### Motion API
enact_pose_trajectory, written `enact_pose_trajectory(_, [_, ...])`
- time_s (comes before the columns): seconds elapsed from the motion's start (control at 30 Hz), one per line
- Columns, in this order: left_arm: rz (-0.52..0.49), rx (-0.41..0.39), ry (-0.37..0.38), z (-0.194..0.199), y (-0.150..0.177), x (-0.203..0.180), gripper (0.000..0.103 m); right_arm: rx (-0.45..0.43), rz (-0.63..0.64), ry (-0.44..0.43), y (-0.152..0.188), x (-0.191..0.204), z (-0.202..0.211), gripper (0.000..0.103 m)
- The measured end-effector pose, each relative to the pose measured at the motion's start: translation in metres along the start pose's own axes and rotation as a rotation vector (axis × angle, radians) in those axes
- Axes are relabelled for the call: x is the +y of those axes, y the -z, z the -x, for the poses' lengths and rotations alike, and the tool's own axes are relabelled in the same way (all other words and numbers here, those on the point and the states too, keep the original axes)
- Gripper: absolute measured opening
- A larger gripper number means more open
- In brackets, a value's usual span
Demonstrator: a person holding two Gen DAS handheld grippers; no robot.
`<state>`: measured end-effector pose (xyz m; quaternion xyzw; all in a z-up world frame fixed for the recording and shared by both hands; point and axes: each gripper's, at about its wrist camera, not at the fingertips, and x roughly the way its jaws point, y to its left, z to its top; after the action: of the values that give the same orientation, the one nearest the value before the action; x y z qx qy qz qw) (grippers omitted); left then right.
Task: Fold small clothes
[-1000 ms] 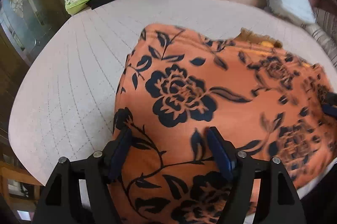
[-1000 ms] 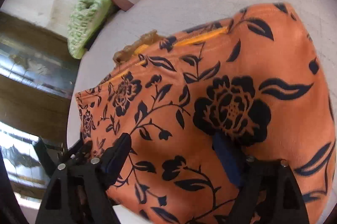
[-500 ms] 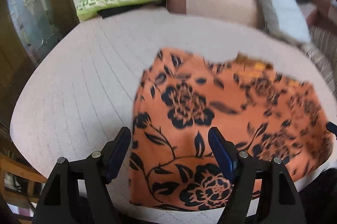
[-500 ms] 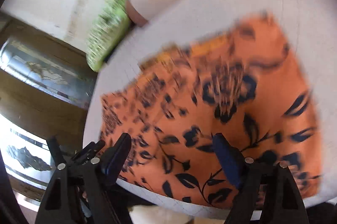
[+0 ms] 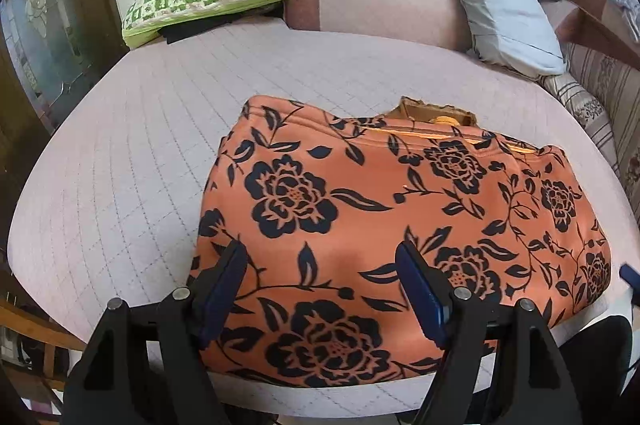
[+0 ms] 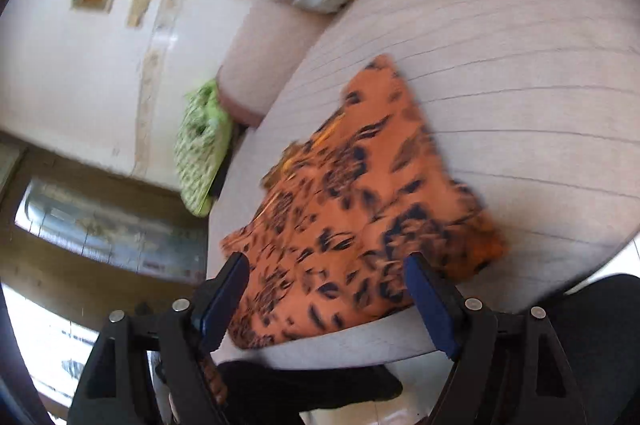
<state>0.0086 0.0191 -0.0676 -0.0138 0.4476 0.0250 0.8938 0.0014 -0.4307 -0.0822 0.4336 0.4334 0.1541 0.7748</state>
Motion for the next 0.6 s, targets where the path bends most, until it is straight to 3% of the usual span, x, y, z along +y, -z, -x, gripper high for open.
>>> enact_pose_trajectory(0.13, [-0.012, 0.003, 0.000, 0.002, 0.001, -0.007, 0.077, 0.071, 0.121, 0.013, -0.006, 0.027, -0.040, 0.082])
enact_pose_trajectory(0.27, [-0.020, 0.007, 0.005, 0.004, 0.002, -0.009, 0.077, 0.147, 0.126, 0.093, -0.009, 0.014, -0.085, 0.082])
enact_pose_trajectory(0.33, [-0.023, 0.011, 0.006, 0.004, 0.002, -0.010, 0.077, 0.183, 0.079, 0.159, -0.009, -0.002, -0.101, 0.082])
enact_pose_trajectory(0.37, [-0.023, 0.012, 0.004, 0.003, 0.002, -0.010, 0.077, 0.188, 0.049, 0.152, -0.010, -0.007, -0.104, 0.082])
enact_pose_trajectory(0.47, [-0.018, 0.016, 0.014, 0.002, 0.001, -0.011, 0.077, 0.184, 0.075, 0.143, -0.015, 0.007, -0.098, 0.083])
enact_pose_trajectory(0.53, [-0.032, 0.021, 0.031, 0.001, 0.000, -0.017, 0.077, 0.128, 0.153, 0.103, -0.025, 0.023, -0.082, 0.083])
enact_pose_trajectory(0.6, [-0.053, 0.027, 0.048, 0.000, -0.001, -0.028, 0.077, 0.051, 0.160, 0.120, -0.046, 0.022, -0.064, 0.083])
